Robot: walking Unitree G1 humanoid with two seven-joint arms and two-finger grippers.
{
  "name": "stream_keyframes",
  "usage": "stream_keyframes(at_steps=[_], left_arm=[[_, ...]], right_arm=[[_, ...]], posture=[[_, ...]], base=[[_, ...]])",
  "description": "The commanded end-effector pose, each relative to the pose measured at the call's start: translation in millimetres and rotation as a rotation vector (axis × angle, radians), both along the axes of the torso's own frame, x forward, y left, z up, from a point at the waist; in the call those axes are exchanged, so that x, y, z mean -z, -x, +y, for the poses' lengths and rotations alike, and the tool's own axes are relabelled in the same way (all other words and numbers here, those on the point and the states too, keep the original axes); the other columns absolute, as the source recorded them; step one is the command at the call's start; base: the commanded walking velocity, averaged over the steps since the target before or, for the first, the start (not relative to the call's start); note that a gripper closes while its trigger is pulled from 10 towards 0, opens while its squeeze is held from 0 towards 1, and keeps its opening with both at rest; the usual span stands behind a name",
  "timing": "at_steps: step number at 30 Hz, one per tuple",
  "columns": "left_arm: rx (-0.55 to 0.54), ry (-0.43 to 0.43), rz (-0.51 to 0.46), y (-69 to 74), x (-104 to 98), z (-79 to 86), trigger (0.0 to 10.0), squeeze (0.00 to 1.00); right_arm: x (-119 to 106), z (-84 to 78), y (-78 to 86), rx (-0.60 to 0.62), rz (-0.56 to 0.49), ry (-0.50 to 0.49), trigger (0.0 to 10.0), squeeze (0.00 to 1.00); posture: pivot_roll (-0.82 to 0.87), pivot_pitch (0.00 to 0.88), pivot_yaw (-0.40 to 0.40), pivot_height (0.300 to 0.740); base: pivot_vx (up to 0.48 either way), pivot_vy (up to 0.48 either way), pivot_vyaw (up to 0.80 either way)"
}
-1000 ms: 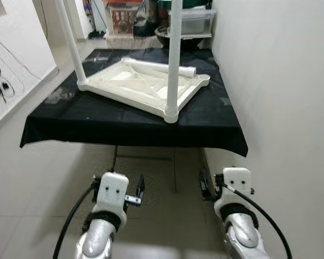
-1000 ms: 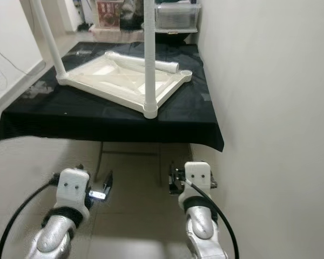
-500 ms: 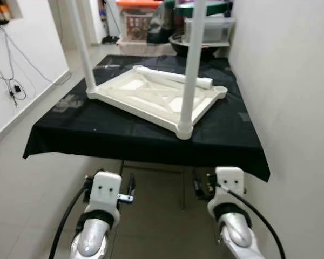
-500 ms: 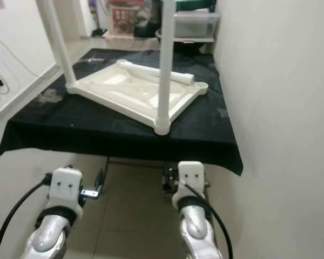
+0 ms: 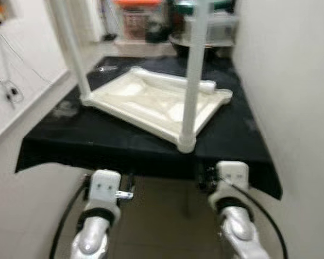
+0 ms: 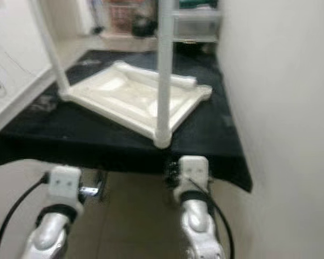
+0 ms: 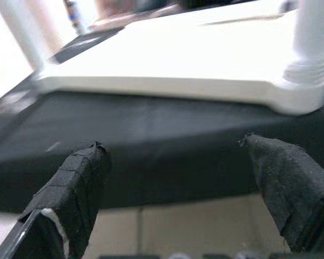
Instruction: Building children table
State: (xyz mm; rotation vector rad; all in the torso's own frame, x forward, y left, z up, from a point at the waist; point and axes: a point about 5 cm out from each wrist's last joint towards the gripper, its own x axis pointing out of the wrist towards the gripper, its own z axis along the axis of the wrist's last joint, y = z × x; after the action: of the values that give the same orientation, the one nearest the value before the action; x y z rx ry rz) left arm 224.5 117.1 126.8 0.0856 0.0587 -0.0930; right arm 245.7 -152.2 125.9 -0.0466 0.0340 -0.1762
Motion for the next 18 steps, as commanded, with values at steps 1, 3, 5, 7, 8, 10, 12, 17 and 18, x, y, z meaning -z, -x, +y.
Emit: stream_keyframes(at_steps=[1,3,5,7,8,10,12,17,18], left_arm=[[0.012,0.002,0.018,1.6,3.9,-2.2,10.0,0.00],[0.012,0.002,0.018,1.6,3.9,-2.2,10.0,0.00],[0.014,0.003,0.016,1.5,3.7,-2.4,10.0,0.00],[0.011,0.010,0.016,1.7,3.5,-2.2,10.0,0.00],[0.010,0.014,0.018,1.7,3.6,-2.0,10.0,0.00],[-0.006,0.014,0.020,1.3,3.7,-0.2,10.0,0.00],[-0.004,0.015,0.024,1.0,4.1,-0.2,10.0,0.00],[0.006,0.012,0.028,0.5,4.7,-1.6,10.0,0.00],[0.007,0.012,0.028,0.4,4.6,-1.9,10.0,0.00]], right_arm=[[0.5,-5.1,2.2,0.029,-0.005,-0.005,10.0,0.00],[0.5,-5.1,2.2,0.029,-0.005,-0.005,10.0,0.00],[0.8,-4.1,1.8,0.022,-0.001,0.000,10.0,0.00],[2.3,-1.7,0.6,0.001,0.012,0.005,10.0,0.00],[2.6,-1.0,0.2,-0.005,0.015,0.006,10.0,0.00],[3.1,0.0,-0.4,-0.013,0.019,0.003,10.0,0.00],[3.1,0.5,-0.8,-0.018,0.019,0.000,10.0,0.00],[1.1,2.9,-2.7,-0.041,0.005,-0.014,10.0,0.00],[0.4,3.1,-3.2,-0.045,0.002,-0.014,10.0,0.00]], posture=[[0.06,0.035,0.007,0.740],[0.06,0.035,0.007,0.740],[0.06,0.032,0.004,0.740],[0.07,0.033,0.006,0.740],[0.07,0.033,0.006,0.740],[0.07,0.036,0.005,0.740],[0.07,0.040,0.006,0.740],[0.07,0.046,0.005,0.740],[0.07,0.046,0.005,0.740]], base=[[0.300,0.000,-0.60],[0.300,0.000,-0.60],[0.296,0.000,0.00],[0.000,0.000,0.00],[0.000,0.000,0.00],[0.000,0.000,0.00],[0.000,0.000,0.00],[0.000,0.000,0.00],[0.000,0.000,0.00]])
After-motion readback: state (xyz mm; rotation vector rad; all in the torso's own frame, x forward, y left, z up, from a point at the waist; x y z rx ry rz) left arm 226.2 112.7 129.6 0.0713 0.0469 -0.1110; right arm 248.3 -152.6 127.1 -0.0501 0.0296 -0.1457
